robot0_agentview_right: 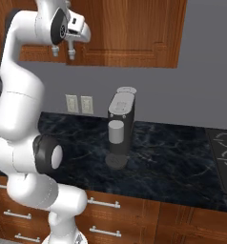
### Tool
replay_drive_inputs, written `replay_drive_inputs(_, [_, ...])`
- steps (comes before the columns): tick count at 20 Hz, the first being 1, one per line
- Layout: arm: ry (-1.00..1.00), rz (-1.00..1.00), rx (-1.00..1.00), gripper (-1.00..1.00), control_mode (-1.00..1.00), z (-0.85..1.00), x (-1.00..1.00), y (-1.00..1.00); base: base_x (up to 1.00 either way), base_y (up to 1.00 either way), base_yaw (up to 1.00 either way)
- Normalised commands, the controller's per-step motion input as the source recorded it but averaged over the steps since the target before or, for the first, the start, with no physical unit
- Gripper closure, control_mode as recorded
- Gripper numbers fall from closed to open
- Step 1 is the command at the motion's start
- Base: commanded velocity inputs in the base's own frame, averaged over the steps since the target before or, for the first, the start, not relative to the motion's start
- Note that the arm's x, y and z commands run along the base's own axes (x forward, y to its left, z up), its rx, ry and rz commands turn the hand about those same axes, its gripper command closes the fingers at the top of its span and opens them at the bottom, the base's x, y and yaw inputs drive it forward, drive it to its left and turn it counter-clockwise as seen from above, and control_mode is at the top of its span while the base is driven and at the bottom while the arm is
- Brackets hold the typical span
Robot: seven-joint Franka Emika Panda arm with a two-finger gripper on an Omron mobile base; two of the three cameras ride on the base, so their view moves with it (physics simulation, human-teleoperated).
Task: Open the cabinet, pick the kettle from the cabinet, and place it in the sink.
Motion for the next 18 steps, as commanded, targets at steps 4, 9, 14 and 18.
replay_drive_inputs(4, [-0.01, 0.05, 0.08, 1.00, -1.00, -0.04, -0.53, 0.03, 0.00, 0.00, 0.00])
replay_drive_inputs(9, [-0.09, 0.12, 0.06, 1.00, -1.00, -0.06, -0.64, 0.00, 0.00, 0.00, 0.00])
replay_drive_inputs(14, [-0.12, 0.18, 0.06, 1.00, -1.00, -0.05, -0.70, -0.02, 0.00, 0.00, 0.00])
replay_drive_inputs(18, [-0.08, 0.19, 0.06, 1.00, -1.00, -0.03, -0.69, -0.05, 0.00, 0.00, 0.00])
